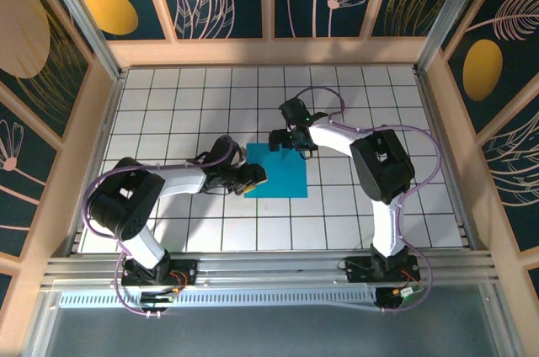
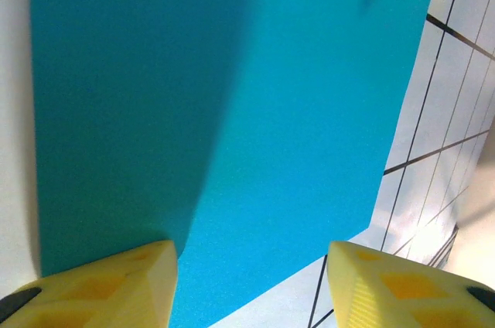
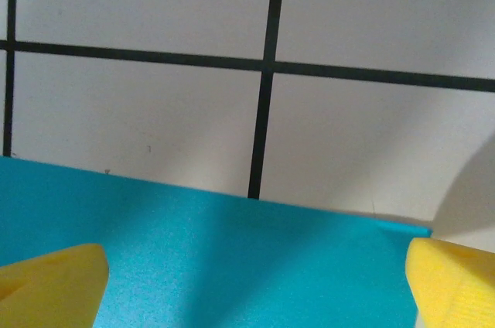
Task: Fold a paper plane with a square sheet of paper (fold left side to right side)
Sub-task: Pick up the square sheet of paper from the center of the table.
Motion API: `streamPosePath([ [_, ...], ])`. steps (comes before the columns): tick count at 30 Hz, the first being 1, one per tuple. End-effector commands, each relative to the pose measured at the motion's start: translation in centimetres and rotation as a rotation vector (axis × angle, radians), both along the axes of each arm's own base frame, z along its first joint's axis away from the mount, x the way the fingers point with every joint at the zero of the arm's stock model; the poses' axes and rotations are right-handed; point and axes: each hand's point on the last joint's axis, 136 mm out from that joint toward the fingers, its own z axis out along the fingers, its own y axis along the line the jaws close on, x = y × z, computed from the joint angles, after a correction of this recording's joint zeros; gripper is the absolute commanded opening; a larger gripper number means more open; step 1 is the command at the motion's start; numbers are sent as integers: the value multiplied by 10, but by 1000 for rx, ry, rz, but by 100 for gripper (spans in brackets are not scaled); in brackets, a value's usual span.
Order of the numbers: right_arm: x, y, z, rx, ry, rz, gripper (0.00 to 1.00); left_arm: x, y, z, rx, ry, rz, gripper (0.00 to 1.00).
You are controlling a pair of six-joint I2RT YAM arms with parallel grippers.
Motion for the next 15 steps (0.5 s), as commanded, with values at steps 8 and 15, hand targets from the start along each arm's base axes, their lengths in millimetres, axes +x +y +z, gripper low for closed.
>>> streamPosePath([
  [8, -28, 7, -20, -46, 74, 16, 98, 1, -2, -14, 34, 34, 9, 54],
  [15, -40, 21, -2, -23, 68, 50, 94, 6, -5, -8, 9, 18, 21, 53],
])
